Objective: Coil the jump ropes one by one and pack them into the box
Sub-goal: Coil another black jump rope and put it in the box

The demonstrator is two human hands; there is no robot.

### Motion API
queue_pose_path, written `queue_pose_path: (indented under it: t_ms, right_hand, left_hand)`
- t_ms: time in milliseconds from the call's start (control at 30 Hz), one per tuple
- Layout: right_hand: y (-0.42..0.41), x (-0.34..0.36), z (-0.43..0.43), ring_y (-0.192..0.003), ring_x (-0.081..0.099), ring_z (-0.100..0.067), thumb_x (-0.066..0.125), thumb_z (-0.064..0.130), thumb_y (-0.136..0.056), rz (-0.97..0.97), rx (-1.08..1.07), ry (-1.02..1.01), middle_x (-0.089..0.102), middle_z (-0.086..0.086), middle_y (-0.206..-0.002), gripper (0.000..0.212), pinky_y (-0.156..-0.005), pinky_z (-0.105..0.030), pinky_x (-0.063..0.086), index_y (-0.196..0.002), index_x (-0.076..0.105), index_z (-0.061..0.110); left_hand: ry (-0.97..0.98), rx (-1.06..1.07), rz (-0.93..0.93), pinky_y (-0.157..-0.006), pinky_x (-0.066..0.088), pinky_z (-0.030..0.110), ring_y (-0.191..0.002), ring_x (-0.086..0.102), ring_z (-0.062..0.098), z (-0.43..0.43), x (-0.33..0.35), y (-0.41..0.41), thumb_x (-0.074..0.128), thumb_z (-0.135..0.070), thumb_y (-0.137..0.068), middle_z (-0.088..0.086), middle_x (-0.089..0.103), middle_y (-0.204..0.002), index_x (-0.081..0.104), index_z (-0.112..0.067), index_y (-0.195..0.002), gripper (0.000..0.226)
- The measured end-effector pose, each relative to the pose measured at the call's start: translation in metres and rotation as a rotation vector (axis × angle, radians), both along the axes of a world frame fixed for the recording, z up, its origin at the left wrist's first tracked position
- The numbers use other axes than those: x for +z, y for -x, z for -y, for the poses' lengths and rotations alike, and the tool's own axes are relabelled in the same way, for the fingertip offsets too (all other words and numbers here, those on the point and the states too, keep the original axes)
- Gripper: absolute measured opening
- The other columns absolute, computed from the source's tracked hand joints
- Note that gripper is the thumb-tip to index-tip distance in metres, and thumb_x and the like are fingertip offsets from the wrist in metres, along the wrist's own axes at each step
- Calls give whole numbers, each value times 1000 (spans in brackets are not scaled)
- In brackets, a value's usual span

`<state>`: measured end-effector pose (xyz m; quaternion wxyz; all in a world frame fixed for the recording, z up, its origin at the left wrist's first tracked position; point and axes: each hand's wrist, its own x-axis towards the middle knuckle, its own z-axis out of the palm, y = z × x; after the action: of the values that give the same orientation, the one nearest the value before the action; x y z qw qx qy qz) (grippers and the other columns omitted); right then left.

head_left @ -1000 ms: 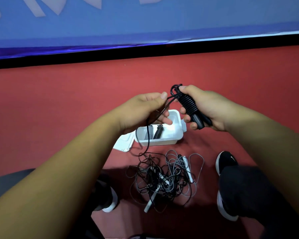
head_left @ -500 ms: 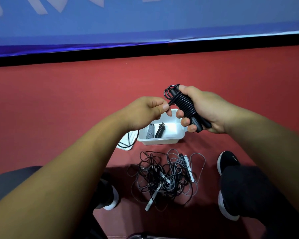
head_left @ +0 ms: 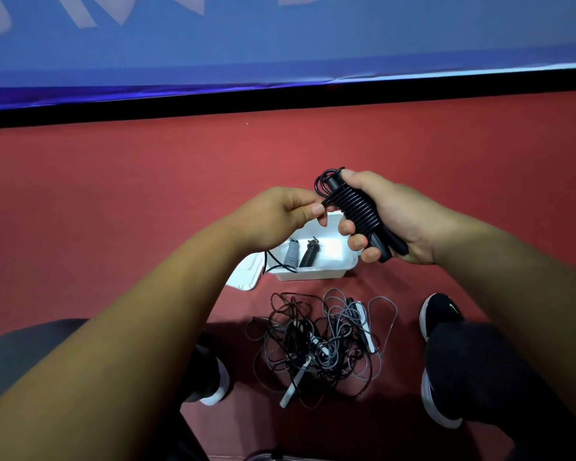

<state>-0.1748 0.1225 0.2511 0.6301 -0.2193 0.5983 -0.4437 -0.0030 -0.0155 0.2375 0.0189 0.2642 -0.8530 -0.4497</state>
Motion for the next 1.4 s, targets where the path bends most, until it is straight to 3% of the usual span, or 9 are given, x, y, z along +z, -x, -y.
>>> queue_pose_path:
  t_ms: [233,367,567,700,833,933,1000,1167,1400]
  right_hand:
    - [2,4,2,-55,45,-21,50,57,-103,50,-37,27,55,-6,-74,49,-49,-26,32,-92,70,14]
    - [4,5,1,-53,46,-20,50,58,-104,59,-9,34,56,-6,-75,51,-45,-25,34,-110,61,9]
    - [4,11,-6,-52,43,-17,44,60,-104,112,166,1,54,-9,-74,57,-41,-23,34,-112,64,6]
    - [2,11,-11,-50,44,-15,46,61,-100,181,337,-76,52,-10,-73,63,-40,-21,38,-118,68,4]
    - [-4,8,-15,-48,46,-13,43,62,-101,235,492,-152,56,-12,-74,67,-40,-20,39,-133,69,9]
    - [-11,13,-16,-43,50,-11,34,62,-106,202,592,-230,62,-9,-63,74,-37,-19,37,-91,82,8]
    - [-15,14,-16,-40,49,-10,34,62,-107,132,596,-274,60,-5,-57,76,-37,-19,37,-76,68,1]
    - [-14,2,-12,-56,49,-17,49,60,-106,34,437,-218,57,-7,-73,50,-43,-22,40,-113,60,11]
    - [-10,-5,-6,-59,53,-21,57,56,-105,-170,328,-94,59,-10,-78,48,-49,-27,44,-131,58,16]
  left_hand:
    - [-8,-19,6,-77,45,29,-73,50,-3,3,1,1,52,-39,-109,-6,58,-86,75,-30,-99,27]
    - [-39,-21,57,-65,40,21,-59,45,-1,4,1,1,51,-36,-110,-16,49,-68,77,-29,-104,27]
    - [11,-53,121,-68,50,38,-65,54,14,1,-3,0,56,-40,-107,-2,61,-69,71,-27,-88,28]
    - [62,-52,93,-63,49,19,-61,61,3,-2,-1,1,59,-17,-105,0,70,-74,64,-26,-73,34]
    - [43,-82,48,-70,47,15,-71,62,-3,-4,4,4,61,-8,-101,-5,76,-85,77,-24,-96,24]
    - [-91,-17,-60,-79,53,15,-83,68,2,-3,10,9,68,-10,-99,4,80,-99,80,-16,-111,18]
    - [-167,17,-103,-77,58,21,-81,69,8,-5,15,11,71,-5,-96,13,79,-97,80,-10,-111,18]
    - [-79,81,-137,-75,58,19,-76,68,8,-11,22,17,73,-4,-94,11,79,-89,81,-8,-106,16]
    - [31,176,-196,-85,59,25,-80,71,1,-11,23,20,74,-13,-94,-11,79,-86,84,-22,-102,16]
